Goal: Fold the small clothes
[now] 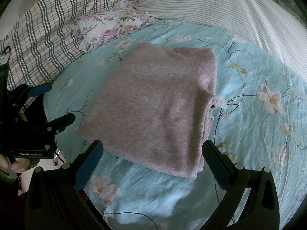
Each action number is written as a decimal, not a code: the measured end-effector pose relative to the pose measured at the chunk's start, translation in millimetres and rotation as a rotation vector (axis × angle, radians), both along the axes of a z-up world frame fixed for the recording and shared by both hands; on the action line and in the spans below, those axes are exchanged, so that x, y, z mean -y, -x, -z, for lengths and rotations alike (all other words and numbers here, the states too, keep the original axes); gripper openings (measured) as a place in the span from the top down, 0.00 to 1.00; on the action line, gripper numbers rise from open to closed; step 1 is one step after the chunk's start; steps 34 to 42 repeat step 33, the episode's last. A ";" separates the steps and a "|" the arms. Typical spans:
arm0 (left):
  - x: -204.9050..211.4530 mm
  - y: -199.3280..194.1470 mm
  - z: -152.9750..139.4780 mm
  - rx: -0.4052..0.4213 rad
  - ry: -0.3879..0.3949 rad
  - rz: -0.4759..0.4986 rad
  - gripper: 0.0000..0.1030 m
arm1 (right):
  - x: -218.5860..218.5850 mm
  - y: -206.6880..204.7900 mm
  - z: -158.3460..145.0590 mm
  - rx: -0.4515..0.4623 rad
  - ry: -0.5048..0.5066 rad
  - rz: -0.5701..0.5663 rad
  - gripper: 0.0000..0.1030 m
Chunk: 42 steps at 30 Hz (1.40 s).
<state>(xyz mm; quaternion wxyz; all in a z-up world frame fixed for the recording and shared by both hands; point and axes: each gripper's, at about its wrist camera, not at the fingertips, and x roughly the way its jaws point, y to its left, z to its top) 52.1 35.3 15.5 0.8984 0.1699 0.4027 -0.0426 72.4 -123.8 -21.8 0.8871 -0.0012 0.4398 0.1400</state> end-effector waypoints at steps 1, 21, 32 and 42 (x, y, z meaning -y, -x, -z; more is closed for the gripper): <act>-0.3 -1.0 -0.1 0.000 0.002 0.000 0.01 | 0.0 -0.2 0.4 0.000 0.000 0.001 0.00; 0.6 -24.7 0.1 0.004 0.001 0.010 0.01 | 17.2 -23.9 -1.0 -0.014 -0.019 0.005 0.00; 5.6 -32.2 -2.3 0.005 0.003 -0.004 0.01 | 24.4 -37.7 -0.6 -0.018 -0.049 0.005 0.00; 5.6 -32.6 -1.9 0.001 0.010 -0.006 0.01 | 24.1 -38.8 0.1 -0.020 -0.056 0.007 0.00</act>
